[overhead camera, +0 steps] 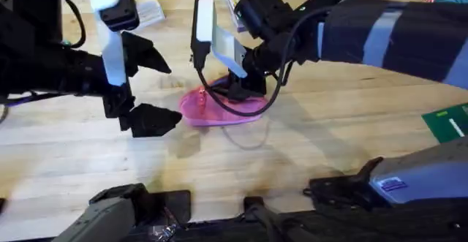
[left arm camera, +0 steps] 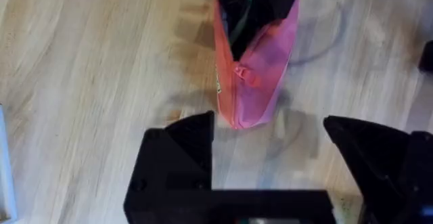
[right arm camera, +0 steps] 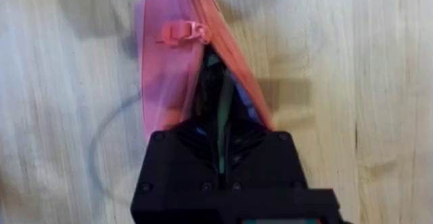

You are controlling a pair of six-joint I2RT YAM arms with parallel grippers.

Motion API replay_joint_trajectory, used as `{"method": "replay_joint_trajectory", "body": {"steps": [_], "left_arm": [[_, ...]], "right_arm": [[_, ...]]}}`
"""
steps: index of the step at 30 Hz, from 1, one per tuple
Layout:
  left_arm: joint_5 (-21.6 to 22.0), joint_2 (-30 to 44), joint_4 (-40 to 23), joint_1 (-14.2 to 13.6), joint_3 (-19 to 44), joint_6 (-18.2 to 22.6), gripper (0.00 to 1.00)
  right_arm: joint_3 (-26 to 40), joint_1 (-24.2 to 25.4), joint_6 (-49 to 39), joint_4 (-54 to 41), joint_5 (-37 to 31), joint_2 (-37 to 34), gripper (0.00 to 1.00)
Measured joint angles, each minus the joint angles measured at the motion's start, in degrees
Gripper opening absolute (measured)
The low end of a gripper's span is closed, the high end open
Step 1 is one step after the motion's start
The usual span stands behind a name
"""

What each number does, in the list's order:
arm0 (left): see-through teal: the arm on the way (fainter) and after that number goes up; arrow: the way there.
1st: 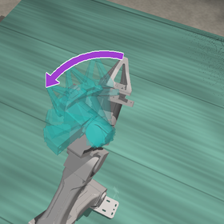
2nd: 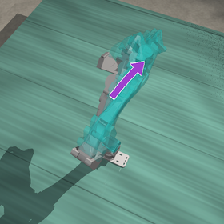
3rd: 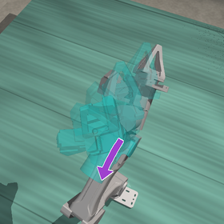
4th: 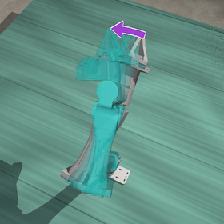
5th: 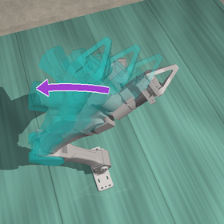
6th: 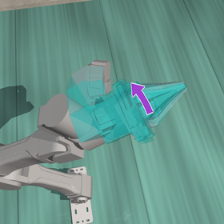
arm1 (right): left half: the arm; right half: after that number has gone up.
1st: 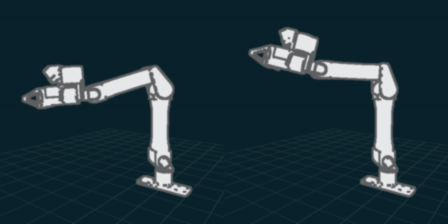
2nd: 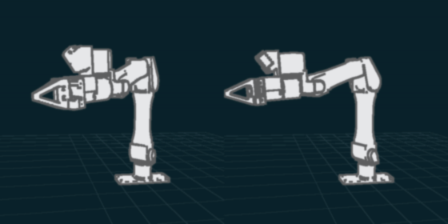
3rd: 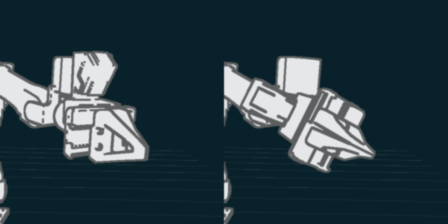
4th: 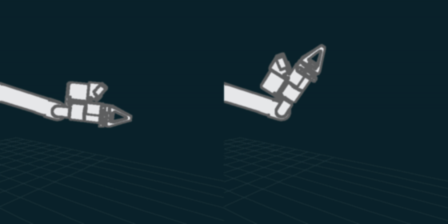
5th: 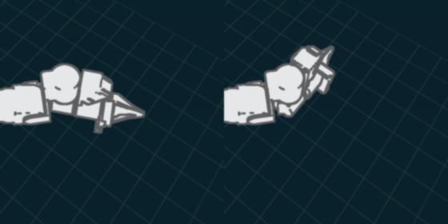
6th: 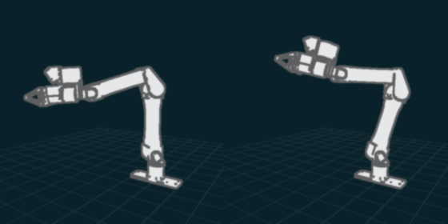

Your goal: Unzip the bag, pick up the pens from the table one at a time and place them inside, then zip the bag closed.

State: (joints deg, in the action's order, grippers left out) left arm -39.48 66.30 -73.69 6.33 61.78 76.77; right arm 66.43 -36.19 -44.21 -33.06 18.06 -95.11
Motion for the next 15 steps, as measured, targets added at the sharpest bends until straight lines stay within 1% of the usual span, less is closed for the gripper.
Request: {"method": "replay_joint_trajectory", "body": {"steps": [2, 3, 4, 8, 9, 10, 11, 15], "left_arm": [[0.00, 0.00, 0.00, 0.00, 0.00, 0.00, 0.994], [0.00, 0.00, 0.00, 0.00, 0.00, 0.00, 0.994], [0.00, 0.00, 0.00, 0.00, 0.00, 0.00, 0.994], [0.00, 0.00, 0.00, 0.00, 0.00, 0.00, 0.994], [0.00, 0.00, 0.00, 0.00, 0.00, 0.00, 0.994], [0.00, 0.00, 0.00, 0.00, 0.00, 0.00, 0.994], [0.00, 0.00, 0.00, 0.00, 0.00, 0.00, 0.994], [0.00, 0.00, 0.00, 0.00, 0.00, 0.00, 0.994]], "right_arm": [[0.00, -0.15, 0.00, 0.06, 0.00, 0.00, 0.035], [0.00, -0.15, 0.08, 0.04, 0.00, 0.00, 0.061], [0.00, -0.17, 0.05, 0.05, 0.00, 0.00, 0.147], [0.00, -0.17, 0.02, 0.02, 0.00, 0.00, 0.715], [0.00, -0.17, 0.02, 0.04, 0.00, 0.00, 0.872], [0.00, -0.17, -0.17, 0.04, 0.00, 0.00, 0.962], [0.00, -0.17, -0.09, 0.00, 0.02, 0.00, 0.987], [0.00, -0.17, 0.77, 0.07, 0.02, 0.04, 0.996]]}}
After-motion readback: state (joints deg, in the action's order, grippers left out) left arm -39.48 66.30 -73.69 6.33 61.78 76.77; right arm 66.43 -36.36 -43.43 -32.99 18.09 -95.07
